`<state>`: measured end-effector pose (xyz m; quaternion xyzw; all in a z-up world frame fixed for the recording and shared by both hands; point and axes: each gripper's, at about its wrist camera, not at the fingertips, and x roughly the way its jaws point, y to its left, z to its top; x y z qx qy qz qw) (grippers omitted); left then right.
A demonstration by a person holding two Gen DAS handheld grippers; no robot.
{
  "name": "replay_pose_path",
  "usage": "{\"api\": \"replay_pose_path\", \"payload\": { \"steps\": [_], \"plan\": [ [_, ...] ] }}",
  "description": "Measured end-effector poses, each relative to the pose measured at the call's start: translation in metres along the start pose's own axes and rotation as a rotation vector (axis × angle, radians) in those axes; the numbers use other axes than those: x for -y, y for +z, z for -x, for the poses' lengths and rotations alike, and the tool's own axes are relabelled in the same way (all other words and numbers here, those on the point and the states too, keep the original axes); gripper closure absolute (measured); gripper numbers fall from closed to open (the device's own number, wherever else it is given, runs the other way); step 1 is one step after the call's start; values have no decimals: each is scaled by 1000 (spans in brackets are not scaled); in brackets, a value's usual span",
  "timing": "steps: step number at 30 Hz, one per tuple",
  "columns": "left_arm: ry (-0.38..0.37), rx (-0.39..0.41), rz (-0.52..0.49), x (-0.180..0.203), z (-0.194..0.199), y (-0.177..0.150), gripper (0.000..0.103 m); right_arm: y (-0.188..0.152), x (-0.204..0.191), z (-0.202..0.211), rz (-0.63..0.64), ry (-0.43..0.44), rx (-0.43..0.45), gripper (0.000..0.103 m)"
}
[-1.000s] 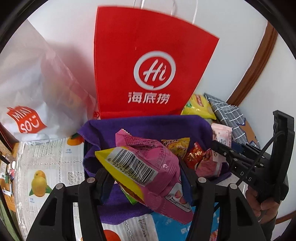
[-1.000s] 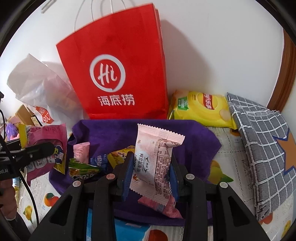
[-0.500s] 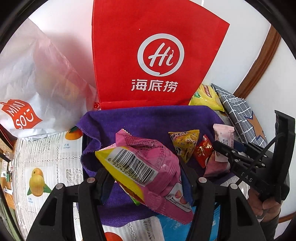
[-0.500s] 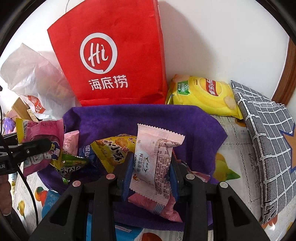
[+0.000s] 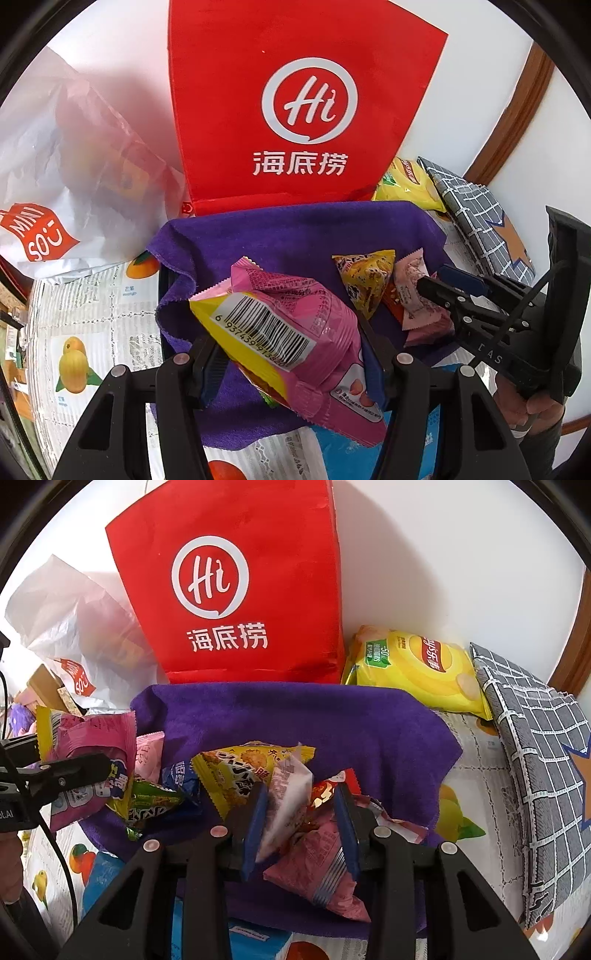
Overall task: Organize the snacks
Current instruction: 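Open both tools to drop the pink snack bag and candy bar onto the towel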
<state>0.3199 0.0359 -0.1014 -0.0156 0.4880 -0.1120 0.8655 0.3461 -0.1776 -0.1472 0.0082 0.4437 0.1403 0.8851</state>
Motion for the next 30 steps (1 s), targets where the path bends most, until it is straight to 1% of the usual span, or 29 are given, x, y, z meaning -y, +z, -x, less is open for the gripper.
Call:
{"api": "replay_pose_path", "payload": {
  "steps": [8, 10, 11, 13, 15, 18, 25, 30],
  "plan": [
    [-4, -7, -13, 3, 1, -1, 43, 0, 0, 4, -3, -1, -4, 65],
    [-6, -5, -16, 4, 3, -1, 43, 1, 1, 7, -8, -7, -2, 62],
    [-8, -4, -17, 5, 4, -1, 42, 2, 2, 9, -8, -13, 2, 61],
    [-3, 1, -24, 7, 7, -1, 37, 2, 2, 14, -9, -26, 10, 60],
    [2, 13, -33, 9, 11, -2, 33, 2, 3, 20, -19, -31, 17, 57],
    [-4, 23, -33, 12, 17, -2, 31, -1, 6, 28, -38, -37, 22, 53],
    [-7, 75, -36, 17, 37, -3, 31, -11, 11, 53, -76, -66, 14, 47],
    [-31, 118, -43, 21, 56, -4, 31, -19, 10, 79, -76, -115, 30, 46]
  ]
}}
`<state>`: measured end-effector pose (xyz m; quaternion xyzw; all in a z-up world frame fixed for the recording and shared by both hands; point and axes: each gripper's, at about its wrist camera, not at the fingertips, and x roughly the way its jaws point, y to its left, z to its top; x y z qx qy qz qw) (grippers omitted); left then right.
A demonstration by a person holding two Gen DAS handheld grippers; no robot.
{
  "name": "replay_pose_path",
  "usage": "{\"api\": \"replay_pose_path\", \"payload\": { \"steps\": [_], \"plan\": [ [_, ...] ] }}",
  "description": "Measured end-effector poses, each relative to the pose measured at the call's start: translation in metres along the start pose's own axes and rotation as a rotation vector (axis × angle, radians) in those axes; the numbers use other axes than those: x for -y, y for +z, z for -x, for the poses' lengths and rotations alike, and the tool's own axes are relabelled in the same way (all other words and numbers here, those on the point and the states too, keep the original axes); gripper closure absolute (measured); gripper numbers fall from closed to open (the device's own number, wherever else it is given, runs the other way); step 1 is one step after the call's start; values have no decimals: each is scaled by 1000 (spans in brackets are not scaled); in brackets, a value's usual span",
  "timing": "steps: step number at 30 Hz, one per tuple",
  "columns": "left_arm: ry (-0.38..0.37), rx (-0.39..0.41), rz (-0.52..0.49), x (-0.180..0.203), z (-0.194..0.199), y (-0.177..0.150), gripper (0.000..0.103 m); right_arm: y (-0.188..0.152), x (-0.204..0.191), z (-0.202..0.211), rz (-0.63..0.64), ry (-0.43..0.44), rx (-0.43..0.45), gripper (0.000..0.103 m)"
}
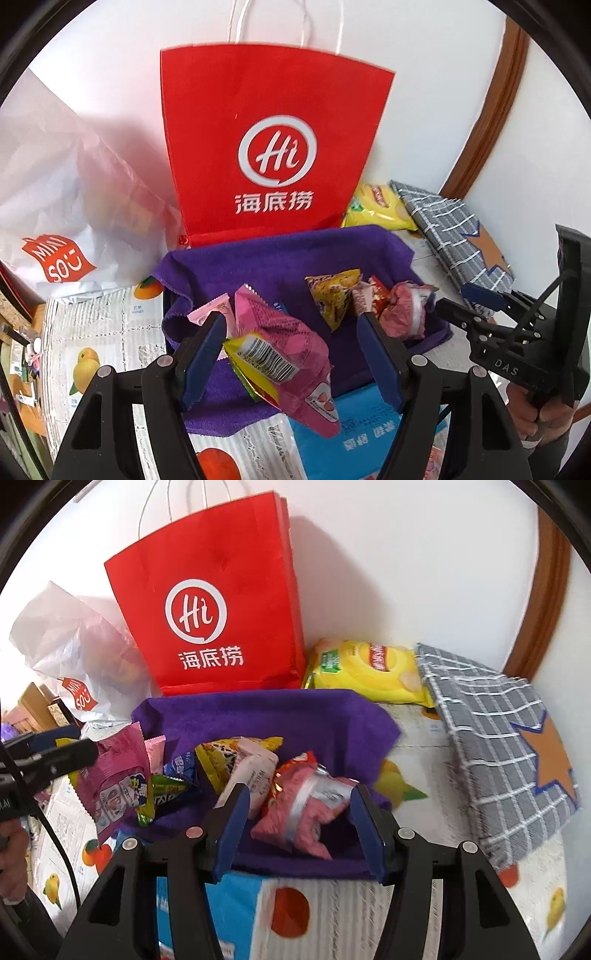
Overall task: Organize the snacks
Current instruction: 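Open both tools to drop the pink snack bag and candy bar onto the towel, then lower the right tool onto the pink Lotso bar and close it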
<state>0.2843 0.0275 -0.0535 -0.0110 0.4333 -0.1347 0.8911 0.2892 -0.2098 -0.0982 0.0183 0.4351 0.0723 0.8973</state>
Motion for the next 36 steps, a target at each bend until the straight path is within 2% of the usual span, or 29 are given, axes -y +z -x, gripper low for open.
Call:
{"api": "replay_pose_path", "payload": {
  "steps": [8, 11, 22, 26, 36],
  "plan": [
    [-37, 58, -10, 14, 32, -2, 31, -25, 3, 46, -30, -43, 68, 45],
    [-44, 59, -11, 18, 41, -9, 31, -36, 1, 59, -27, -92, 102, 45],
    [-26, 30, -24, 24, 67, -57, 31, -83, -11, 70, -33, -32, 27, 45],
    [-21, -1, 8, 16, 70, -74, 31, -102, -13, 68, -59, -11, -9, 45],
    [7, -19, 92, -11, 80, -104, 31, -134, -26, 59, -71, 52, -73, 44]
  ]
}}
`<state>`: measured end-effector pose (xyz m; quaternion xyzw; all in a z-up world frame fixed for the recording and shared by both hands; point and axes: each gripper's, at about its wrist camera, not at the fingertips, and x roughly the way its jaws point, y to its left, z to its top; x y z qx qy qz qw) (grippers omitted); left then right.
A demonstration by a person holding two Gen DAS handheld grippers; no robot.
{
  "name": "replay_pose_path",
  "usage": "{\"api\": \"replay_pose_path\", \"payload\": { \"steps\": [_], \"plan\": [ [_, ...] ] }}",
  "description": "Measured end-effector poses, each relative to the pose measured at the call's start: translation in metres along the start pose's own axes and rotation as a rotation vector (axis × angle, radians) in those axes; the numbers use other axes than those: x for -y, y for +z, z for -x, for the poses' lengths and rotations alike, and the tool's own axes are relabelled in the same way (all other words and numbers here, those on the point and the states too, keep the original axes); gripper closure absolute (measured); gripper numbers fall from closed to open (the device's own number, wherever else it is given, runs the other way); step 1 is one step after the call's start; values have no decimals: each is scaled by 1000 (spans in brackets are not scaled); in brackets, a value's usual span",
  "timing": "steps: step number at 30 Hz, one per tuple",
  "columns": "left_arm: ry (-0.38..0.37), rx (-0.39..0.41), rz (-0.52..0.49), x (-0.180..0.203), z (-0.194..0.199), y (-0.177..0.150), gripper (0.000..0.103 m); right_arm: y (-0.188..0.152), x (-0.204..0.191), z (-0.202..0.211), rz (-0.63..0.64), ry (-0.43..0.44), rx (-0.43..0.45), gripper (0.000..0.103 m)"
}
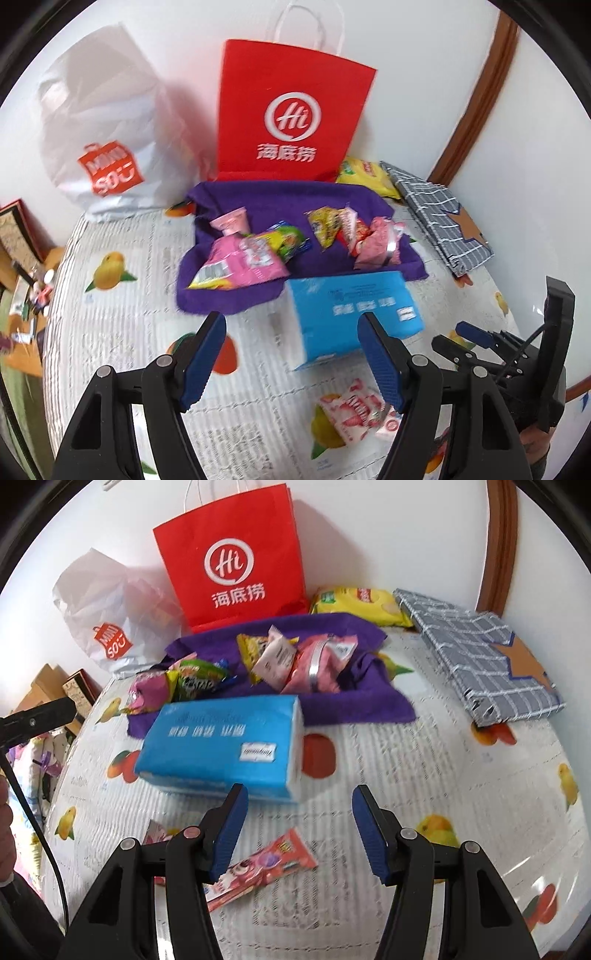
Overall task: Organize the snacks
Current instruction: 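Lower the right tool onto the pink Lotso bar and close it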
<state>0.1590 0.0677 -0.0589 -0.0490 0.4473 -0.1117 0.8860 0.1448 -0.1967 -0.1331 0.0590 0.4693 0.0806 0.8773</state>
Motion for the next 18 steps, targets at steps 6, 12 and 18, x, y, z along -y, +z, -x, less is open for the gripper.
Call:
{"api": "replay_pose_path", "payload": {
  "steps": [6, 12, 18],
  "plan": [
    [35, -32, 41, -19, -3, -14, 31, -21, -12, -16, -6, 52, -61, 44],
    [45, -41, 32, -20, 1, -26, 31, -40, -27, -32, 10, 52, -123, 44],
    [45, -48, 13, -14, 2, -34, 31, -49, -33, -44, 39, -9, -152, 44]
  ]
}}
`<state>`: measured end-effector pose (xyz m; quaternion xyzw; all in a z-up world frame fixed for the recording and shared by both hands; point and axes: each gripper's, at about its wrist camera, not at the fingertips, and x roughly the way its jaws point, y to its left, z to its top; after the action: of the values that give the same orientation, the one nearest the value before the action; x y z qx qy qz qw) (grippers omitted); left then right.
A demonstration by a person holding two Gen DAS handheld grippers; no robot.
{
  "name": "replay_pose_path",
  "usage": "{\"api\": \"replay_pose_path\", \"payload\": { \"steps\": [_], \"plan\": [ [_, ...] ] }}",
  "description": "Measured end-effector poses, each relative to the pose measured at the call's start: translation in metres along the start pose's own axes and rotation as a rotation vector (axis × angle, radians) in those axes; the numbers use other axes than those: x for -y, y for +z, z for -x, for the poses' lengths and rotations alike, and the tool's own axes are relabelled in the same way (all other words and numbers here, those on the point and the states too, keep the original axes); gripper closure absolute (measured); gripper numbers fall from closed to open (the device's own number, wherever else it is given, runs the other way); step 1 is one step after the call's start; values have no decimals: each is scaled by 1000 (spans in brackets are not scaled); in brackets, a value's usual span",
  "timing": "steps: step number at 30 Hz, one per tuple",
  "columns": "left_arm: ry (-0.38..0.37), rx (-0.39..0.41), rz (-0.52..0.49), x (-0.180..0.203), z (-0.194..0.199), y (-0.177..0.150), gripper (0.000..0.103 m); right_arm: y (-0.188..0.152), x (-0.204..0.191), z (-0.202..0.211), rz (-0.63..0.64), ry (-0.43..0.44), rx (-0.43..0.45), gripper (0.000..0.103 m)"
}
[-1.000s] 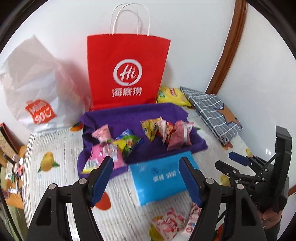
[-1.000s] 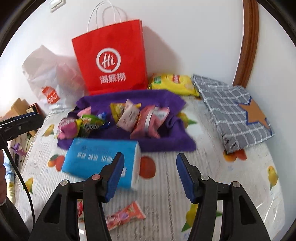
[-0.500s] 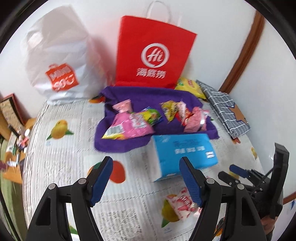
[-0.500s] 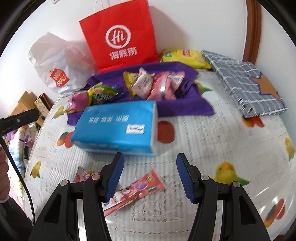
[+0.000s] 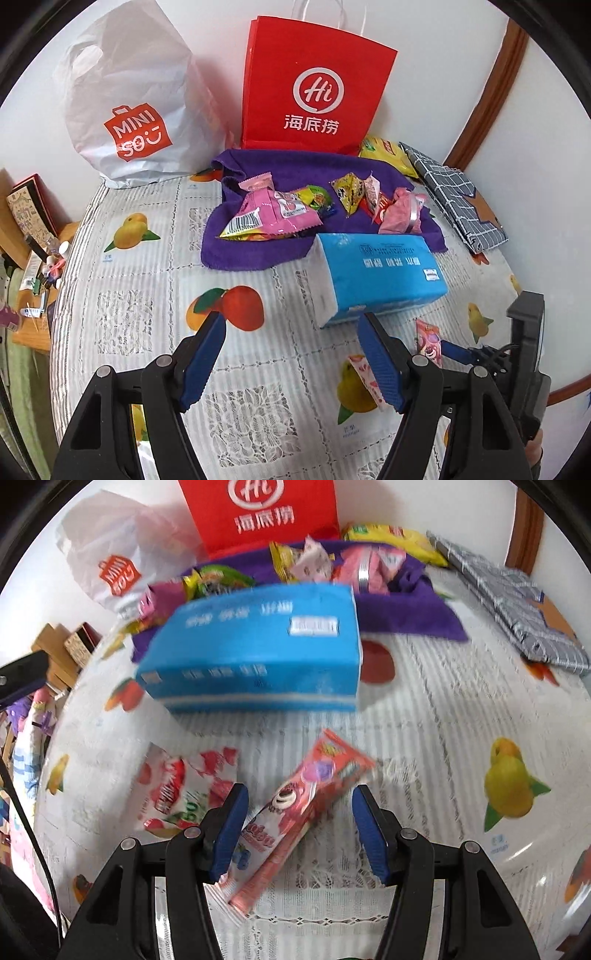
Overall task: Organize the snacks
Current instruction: 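Lower the right tool onto the pink Lotso bar and close it, then grasp the white-and-red candy packet with the left tool while the right tool holds the Lotso bar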
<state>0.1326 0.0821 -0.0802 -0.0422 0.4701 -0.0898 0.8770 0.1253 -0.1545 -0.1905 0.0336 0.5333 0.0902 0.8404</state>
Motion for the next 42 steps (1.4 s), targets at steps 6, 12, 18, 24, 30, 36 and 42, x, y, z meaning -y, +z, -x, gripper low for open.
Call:
{"api": "replay_pose_path", "payload": {
  "steps": [6, 12, 18, 24, 30, 36, 42],
  "plan": [
    [-4, -11, -2, 5, -3, -8, 31, -10, -8, 1, 89, -93, 40, 71],
    [1, -44, -10, 11, -15, -21, 31, -17, 5, 6, 92, -77, 82, 80],
    [-25, -92, 7, 19, -32, -36, 31, -20, 15, 7, 104, -52, 97, 81],
    [-59, -150, 3, 38, -53, -49, 31, -22, 36, 9, 73, -56, 118, 81],
    [-113, -187, 62, 49, -69, -57, 32, -24, 50, 11, 79, -36, 135, 81],
    [-130, -208, 84, 61, -83, -62, 32, -25, 58, 12, 92, -20, 156, 81],
    [-133, -177, 83, 67, -89, -62, 36, -20, 66, 9, 89, -34, 162, 81]
  ]
}}
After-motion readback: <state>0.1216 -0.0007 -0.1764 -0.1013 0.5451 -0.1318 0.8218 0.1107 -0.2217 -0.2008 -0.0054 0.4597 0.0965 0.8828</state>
